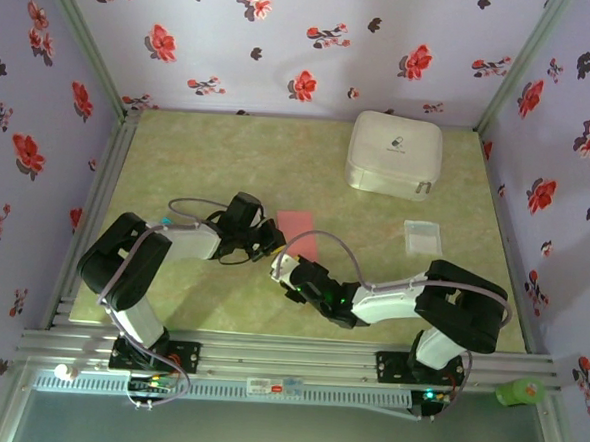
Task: Fold a paper plane with a square sheet of paper (pick it up from the middle)
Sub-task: Third fold the triangle at the center of the table.
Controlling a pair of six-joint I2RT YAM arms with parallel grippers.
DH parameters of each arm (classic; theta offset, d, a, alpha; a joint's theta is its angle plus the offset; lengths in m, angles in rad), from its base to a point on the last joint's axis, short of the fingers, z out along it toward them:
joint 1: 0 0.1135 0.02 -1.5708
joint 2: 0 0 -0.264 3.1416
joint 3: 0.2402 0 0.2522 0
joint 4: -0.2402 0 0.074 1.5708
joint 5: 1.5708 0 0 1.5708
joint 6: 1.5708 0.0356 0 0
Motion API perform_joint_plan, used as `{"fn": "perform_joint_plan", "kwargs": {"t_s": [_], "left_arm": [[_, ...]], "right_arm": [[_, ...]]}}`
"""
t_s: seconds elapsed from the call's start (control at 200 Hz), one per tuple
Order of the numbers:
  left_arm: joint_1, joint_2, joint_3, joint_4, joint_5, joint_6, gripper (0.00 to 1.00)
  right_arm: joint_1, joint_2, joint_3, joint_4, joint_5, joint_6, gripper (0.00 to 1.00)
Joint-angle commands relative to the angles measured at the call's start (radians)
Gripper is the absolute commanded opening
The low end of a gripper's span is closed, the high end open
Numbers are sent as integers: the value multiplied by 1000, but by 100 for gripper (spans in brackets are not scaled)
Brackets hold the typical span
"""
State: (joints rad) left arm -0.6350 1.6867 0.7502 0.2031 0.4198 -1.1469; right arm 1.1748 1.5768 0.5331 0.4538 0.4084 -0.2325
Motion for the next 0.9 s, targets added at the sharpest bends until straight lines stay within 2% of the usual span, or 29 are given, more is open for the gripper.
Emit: {"fn": "perform_joint_plan", "kwargs": {"t_s": [0.0,0.235,0.56,0.895], "left_arm": [[4,-15,-15,13,10,-8,6],[4,-13,-15,18,9,-10,6],[4,-15,-18,19,10,-13,6],[4,-17,-20,18,10,-13,6]], "right_arm": [[9,-6,-24,22,13,21,35],[8,-18,-36,34,17,45,25],[9,-6,-37,89,26,71,29],[8,-13,-54,96,17,102,15]]}}
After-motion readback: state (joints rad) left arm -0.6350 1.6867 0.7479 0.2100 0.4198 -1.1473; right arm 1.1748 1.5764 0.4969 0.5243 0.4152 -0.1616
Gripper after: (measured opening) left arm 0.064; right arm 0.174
